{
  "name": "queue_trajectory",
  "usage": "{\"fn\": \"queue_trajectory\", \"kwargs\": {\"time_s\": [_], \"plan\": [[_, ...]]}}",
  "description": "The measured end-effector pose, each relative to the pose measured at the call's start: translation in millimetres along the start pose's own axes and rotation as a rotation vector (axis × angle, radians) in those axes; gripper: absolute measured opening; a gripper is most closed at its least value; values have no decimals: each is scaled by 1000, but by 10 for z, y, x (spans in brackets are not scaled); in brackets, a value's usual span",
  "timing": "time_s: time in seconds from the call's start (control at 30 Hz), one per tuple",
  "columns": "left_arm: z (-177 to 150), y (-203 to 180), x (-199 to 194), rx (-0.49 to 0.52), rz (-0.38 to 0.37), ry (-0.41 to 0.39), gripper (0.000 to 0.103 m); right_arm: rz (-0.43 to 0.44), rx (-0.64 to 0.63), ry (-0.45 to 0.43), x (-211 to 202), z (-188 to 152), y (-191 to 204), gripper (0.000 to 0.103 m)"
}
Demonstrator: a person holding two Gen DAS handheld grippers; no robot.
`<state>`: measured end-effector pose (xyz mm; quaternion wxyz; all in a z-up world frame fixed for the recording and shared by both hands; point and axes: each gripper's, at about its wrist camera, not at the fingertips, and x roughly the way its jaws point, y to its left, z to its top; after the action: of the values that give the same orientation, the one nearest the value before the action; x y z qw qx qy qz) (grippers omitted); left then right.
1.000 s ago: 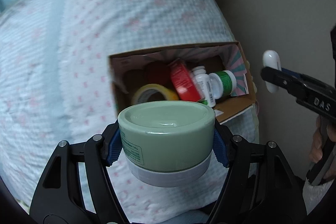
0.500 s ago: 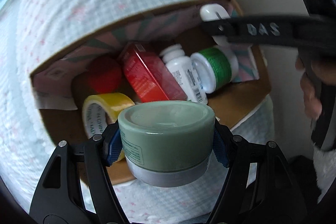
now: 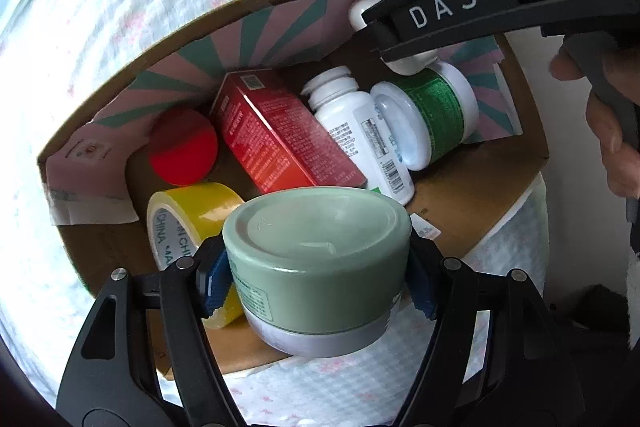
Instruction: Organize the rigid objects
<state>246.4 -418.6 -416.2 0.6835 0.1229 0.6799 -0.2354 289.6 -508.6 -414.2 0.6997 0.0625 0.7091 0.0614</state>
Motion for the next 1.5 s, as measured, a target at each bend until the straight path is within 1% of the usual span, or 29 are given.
{"fn": "queue_trajectory", "kwargs": {"time_s": [0.03,0.07,0.13,0.17,0.2,0.23,0.27,0.3,0.37,0.43,0.5,0.7,0.83,0.97,1.03,1.13,1.23,1.33,1.4,1.5], "plan": [[1,20,-14,-9,-20,-2,97,0,12,0,12,4,-12,42],[-7,37,-40,-21,-39,-6,102,3,24,-6,18,1,-23,46],[-42,58,-108,-25,-43,-23,103,27,30,-21,-1,-1,-17,58],[-62,71,-131,-25,-42,-24,103,39,30,-27,-16,-9,0,85],[-76,92,-148,-28,-42,-26,103,83,28,-28,-12,-15,15,102],[-96,114,-158,-35,-45,-27,103,119,32,-21,-3,-23,37,103],[-115,138,-159,-40,-49,-24,103,121,39,-20,-3,-36,49,103],[-117,154,-155,-44,-49,-19,103,96,38,-34,-17,-55,69,103],[-160,178,-174,-47,-43,-18,103,73,33,-48,-34,-76,94,103],[-198,183,-187,-45,-42,-20,103,79,50,-50,-61,-107,89,103],[-161,200,-185,-44,-42,-24,103,82,67,-58,-80,-143,97,103],[-297,218,-406,-50,-43,-56,103,66,77,-75,-229,-232,122,103],[-399,284,-646,-63,-41,-94,103,53,72,-97,-411,-309,232,103],[-525,342,-903,-82,-33,-139,103,31,60,-131,-707,-419,403,103],[-610,398,-1083,-96,-31,-169,103,21,55,-148,-866,-458,487,103],[-740,538,-1437,-122,-27,-229,103,9,47,-197,-1224,-554,673,103],[-925,753,-1921,-156,-5,-313,103,-6,29,-266,-1635,-672,959,103],[-1172,1037,-2475,-203,23,-413,103,-4,20,-353,-2075,-807,1313,103],[-1394,1245,-2883,-237,53,-489,103,8,3,-438,-2453,-945,1623,103],[-1737,1460,-3509,-272,108,-615,103,-19,-38,-556,-2917,-1151,2053,103]]}}
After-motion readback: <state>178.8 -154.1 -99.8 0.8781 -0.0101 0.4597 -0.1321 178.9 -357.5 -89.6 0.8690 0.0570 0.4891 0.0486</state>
